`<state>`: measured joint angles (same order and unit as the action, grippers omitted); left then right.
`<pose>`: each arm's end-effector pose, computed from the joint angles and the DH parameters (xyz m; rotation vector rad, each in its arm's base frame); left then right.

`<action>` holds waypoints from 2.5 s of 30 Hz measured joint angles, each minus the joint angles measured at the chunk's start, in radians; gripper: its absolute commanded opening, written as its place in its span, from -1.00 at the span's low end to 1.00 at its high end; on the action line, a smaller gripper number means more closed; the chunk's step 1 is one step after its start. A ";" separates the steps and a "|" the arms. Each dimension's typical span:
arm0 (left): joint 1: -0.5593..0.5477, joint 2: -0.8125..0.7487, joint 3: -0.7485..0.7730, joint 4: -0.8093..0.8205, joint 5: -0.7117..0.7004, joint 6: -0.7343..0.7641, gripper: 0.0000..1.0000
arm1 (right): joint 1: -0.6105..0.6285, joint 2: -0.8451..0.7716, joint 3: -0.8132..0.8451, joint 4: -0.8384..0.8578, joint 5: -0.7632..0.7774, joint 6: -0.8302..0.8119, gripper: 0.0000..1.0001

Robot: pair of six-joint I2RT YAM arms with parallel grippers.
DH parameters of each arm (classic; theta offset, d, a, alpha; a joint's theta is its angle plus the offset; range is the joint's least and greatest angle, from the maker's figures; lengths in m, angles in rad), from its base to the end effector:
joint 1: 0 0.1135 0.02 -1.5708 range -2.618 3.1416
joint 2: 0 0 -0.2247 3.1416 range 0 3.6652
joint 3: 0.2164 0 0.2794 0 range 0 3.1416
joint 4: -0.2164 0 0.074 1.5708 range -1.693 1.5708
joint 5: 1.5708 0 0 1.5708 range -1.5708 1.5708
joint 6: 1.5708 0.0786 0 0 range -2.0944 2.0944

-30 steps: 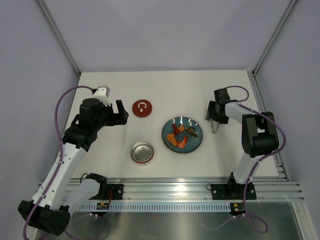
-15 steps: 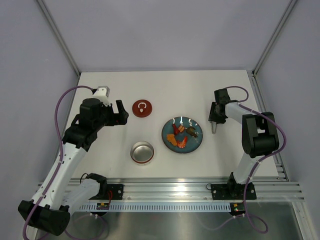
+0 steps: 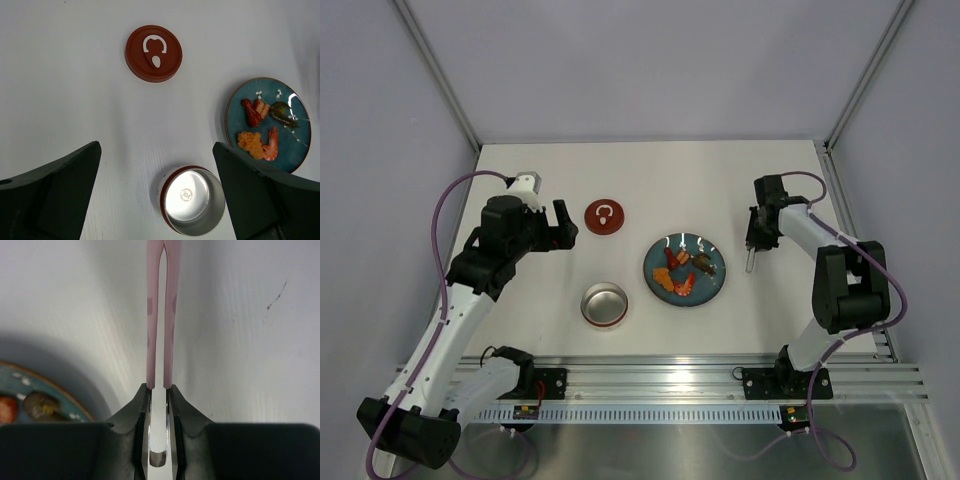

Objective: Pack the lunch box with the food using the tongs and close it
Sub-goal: Pick up the clamp at the center of the board, then pick up the fake food from the plate.

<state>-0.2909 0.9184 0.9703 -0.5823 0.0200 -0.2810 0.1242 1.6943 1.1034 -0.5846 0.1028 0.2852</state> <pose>0.2722 -0.0831 0.2889 0.0227 2.1220 -0.3632 0.3645 0.0374 0.0938 0.2479 2.7229 -0.0264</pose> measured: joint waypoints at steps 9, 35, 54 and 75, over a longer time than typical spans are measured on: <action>-0.001 0.000 0.000 0.001 0.000 -0.008 0.98 | 0.011 -0.263 0.003 -0.142 -0.154 0.050 -0.65; -0.003 0.000 -0.015 0.000 -0.001 -0.016 0.98 | 0.321 -0.460 -0.006 -0.461 -0.188 0.134 -0.39; -0.003 0.000 -0.015 0.001 -0.005 -0.016 0.98 | 0.362 -0.414 -0.048 -0.457 -0.222 0.127 -0.19; -0.003 0.034 -0.015 0.002 -0.005 -0.016 0.98 | 0.423 -0.329 -0.059 -0.409 -0.289 0.161 -0.07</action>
<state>-0.2935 0.9520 0.9550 -0.5808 0.0147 -0.2970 0.5468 1.3651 1.0447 -0.9932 -0.1860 0.4465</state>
